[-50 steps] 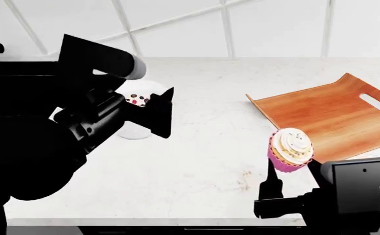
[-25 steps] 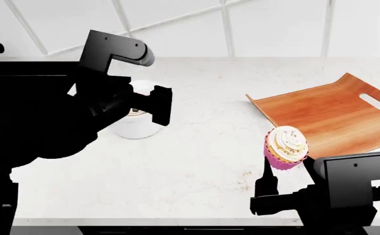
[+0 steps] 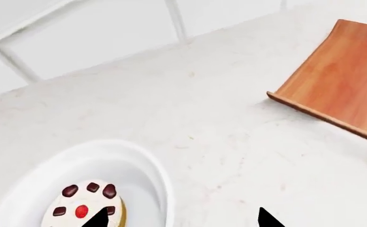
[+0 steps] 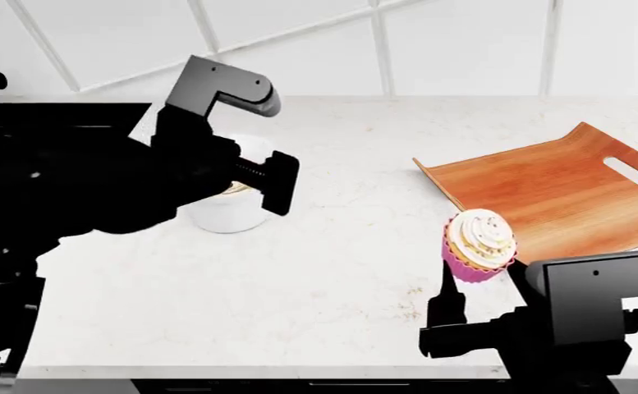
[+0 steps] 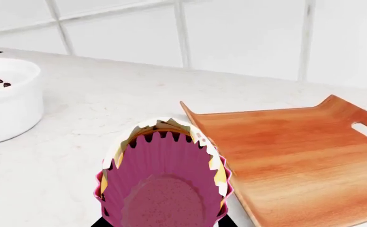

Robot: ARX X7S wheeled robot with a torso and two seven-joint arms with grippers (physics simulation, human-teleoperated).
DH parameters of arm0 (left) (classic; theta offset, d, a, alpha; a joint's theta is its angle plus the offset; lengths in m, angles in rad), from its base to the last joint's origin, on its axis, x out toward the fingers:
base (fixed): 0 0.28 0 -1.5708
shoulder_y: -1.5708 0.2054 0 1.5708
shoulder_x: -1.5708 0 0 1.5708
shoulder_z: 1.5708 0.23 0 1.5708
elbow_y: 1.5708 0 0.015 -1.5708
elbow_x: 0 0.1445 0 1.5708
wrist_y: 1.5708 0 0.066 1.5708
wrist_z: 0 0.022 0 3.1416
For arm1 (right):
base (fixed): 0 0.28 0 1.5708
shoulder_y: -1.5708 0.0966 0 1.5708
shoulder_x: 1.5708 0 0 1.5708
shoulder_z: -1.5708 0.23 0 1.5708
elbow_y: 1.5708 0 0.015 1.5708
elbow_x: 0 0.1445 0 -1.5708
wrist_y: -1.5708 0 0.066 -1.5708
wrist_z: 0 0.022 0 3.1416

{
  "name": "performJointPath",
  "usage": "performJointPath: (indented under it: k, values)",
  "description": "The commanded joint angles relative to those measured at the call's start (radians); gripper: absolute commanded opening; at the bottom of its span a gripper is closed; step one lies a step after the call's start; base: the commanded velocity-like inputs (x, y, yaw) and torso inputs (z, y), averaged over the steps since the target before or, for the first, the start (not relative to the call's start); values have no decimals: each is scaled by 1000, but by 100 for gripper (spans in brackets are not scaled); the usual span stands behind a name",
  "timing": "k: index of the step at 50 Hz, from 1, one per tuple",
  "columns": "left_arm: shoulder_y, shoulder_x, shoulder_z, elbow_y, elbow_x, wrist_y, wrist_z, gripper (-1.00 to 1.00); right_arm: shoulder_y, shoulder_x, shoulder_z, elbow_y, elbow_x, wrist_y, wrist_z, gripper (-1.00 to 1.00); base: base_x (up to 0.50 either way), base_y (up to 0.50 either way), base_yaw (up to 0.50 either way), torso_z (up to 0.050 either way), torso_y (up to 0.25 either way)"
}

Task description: Pick up the bowl with cake and place it on the tray. Pick up the cupcake and place it on the tray.

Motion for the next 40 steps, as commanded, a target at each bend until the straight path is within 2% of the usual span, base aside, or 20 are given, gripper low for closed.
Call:
performJointPath:
  k: [1,40]
  values:
    - [-15,-4,41,3,-10,-34,37,100,3,6,11,-4,-4,20,0,-100,0,0,0,0,0]
    - [-20,26,174,-149,130,71,168,100,-54,-19,49,58,25,0,-40,-100,0,0,0,0,0]
